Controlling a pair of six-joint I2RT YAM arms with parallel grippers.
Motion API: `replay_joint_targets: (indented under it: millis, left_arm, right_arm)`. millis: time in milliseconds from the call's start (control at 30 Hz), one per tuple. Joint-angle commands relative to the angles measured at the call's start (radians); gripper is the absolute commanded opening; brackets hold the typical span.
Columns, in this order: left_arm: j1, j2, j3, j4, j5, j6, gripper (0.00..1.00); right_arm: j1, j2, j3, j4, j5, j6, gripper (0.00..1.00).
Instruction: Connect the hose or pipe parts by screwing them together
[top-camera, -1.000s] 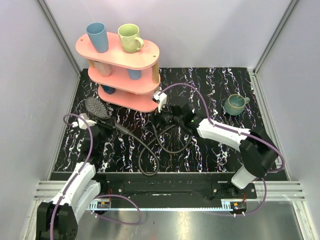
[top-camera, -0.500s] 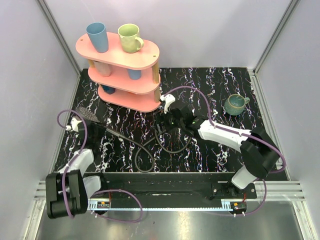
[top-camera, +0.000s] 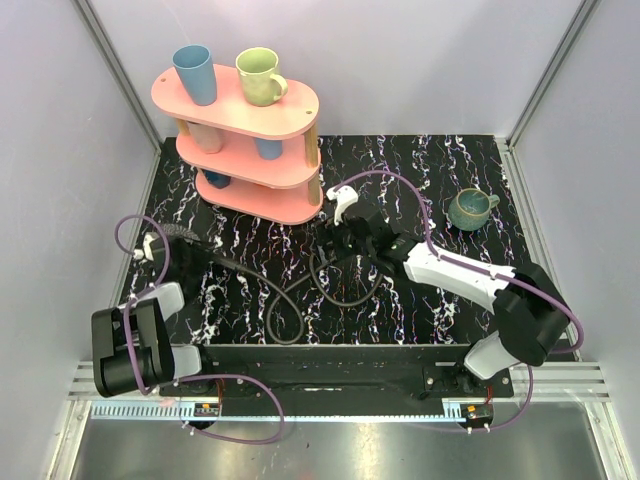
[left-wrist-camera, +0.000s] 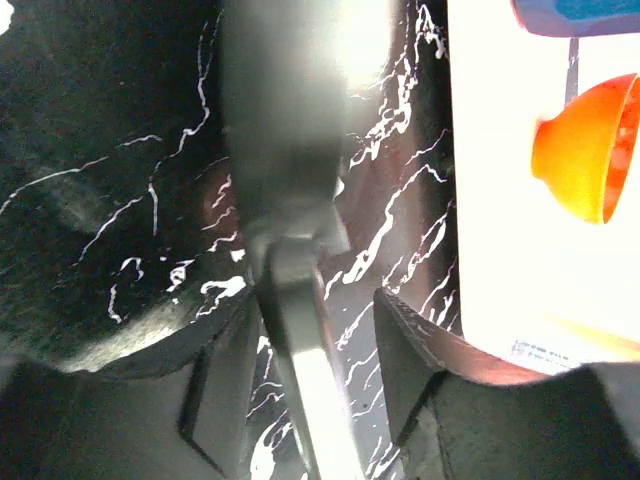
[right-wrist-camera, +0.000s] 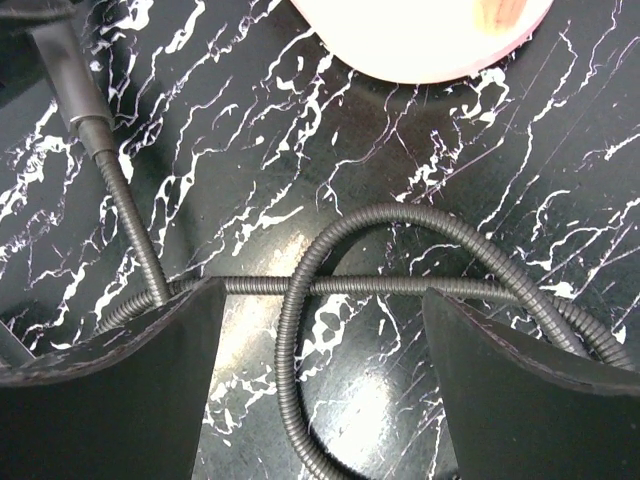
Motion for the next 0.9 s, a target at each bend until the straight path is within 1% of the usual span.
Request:
replay_joint_targets:
  millis: [0, 33, 67, 100, 133, 167, 233, 267, 300, 333, 367, 433, 533, 567, 633, 700, 767, 800, 833, 867]
  left_arm:
    - [0.008, 0.014, 0.101, -0.049, 0.022, 0.007, 0.56]
    - [0.008, 0.012, 0.106, -0.067, 0.019, 0.006, 0.57]
    - [0.008, 0.003, 0.107, -0.083, 0.021, 0.000, 0.64]
    - [0.008, -0.006, 0.106, -0.090, 0.024, -0.005, 0.77]
    - [0.008, -0.015, 0.106, -0.098, 0.025, -0.008, 0.83]
    - [0.008, -0.024, 0.107, -0.124, 0.033, -0.011, 0.99]
    - [0.008, -0.070, 0.118, -0.165, 0.033, -0.005, 0.99]
    - [0.008, -0.089, 0.125, -0.217, 0.033, 0.004, 0.99]
    - [0.009, -0.121, 0.145, -0.253, 0.030, 0.012, 0.99]
    - [0.009, -0.139, 0.158, -0.291, 0.024, 0.019, 0.99]
    - [0.006, -0.158, 0.167, -0.364, 0.018, 0.039, 0.99]
    - [-0.009, -0.218, 0.187, -0.423, 0.025, 0.058, 0.99]
    - [-0.044, -0.294, 0.211, -0.488, 0.082, 0.125, 0.99]
    - [-0.057, -0.316, 0.217, -0.508, 0.117, 0.172, 0.99]
    - [-0.095, -0.377, 0.234, -0.503, 0.168, 0.225, 0.99]
    - [-0.126, -0.423, 0.236, -0.463, 0.255, 0.285, 0.99]
    - [-0.179, -0.496, 0.224, -0.390, 0.344, 0.315, 0.99]
    - [-0.201, -0.523, 0.224, -0.367, 0.366, 0.325, 0.99]
    - [-0.245, -0.544, 0.225, -0.348, 0.384, 0.337, 0.99]
    - [-0.277, -0.582, 0.236, -0.332, 0.404, 0.372, 0.99]
  right_arm:
    - [-0.004, -0.052, 0.002, -0.027, 0.046, -0.042, 0.90]
    - [-0.004, -0.053, 0.002, -0.031, 0.069, -0.047, 0.90]
    - [-0.004, -0.053, 0.004, -0.036, 0.080, -0.053, 0.91]
    - [-0.002, -0.052, 0.010, -0.040, 0.089, -0.056, 0.90]
    - [-0.004, -0.052, 0.015, -0.057, 0.104, -0.061, 0.91]
    - [-0.004, -0.050, 0.019, -0.066, 0.109, -0.061, 0.91]
    - [-0.004, -0.055, 0.033, -0.093, 0.106, -0.050, 0.91]
    - [-0.004, -0.061, 0.039, -0.099, 0.100, -0.044, 0.91]
    - [-0.004, -0.064, 0.042, -0.106, 0.094, -0.035, 0.93]
    - [-0.002, -0.068, 0.048, -0.126, 0.081, -0.030, 0.97]
    - [-0.004, -0.076, 0.055, -0.139, 0.077, -0.024, 1.00]
    - [-0.004, -0.085, 0.073, -0.172, 0.074, 0.008, 1.00]
    - [-0.002, -0.111, 0.084, -0.206, 0.109, 0.086, 1.00]
    - [-0.002, -0.130, 0.084, -0.214, 0.122, 0.114, 1.00]
    - [-0.002, -0.153, 0.085, -0.243, 0.130, 0.166, 1.00]
    - [-0.002, -0.203, 0.078, -0.249, 0.129, 0.203, 1.00]
    - [-0.002, -0.263, 0.061, -0.240, 0.146, 0.227, 1.00]
    - [-0.002, -0.284, 0.053, -0.237, 0.153, 0.235, 1.00]
    - [-0.002, -0.306, 0.045, -0.231, 0.172, 0.235, 1.00]
    - [-0.002, -0.346, 0.032, -0.231, 0.187, 0.234, 1.00]
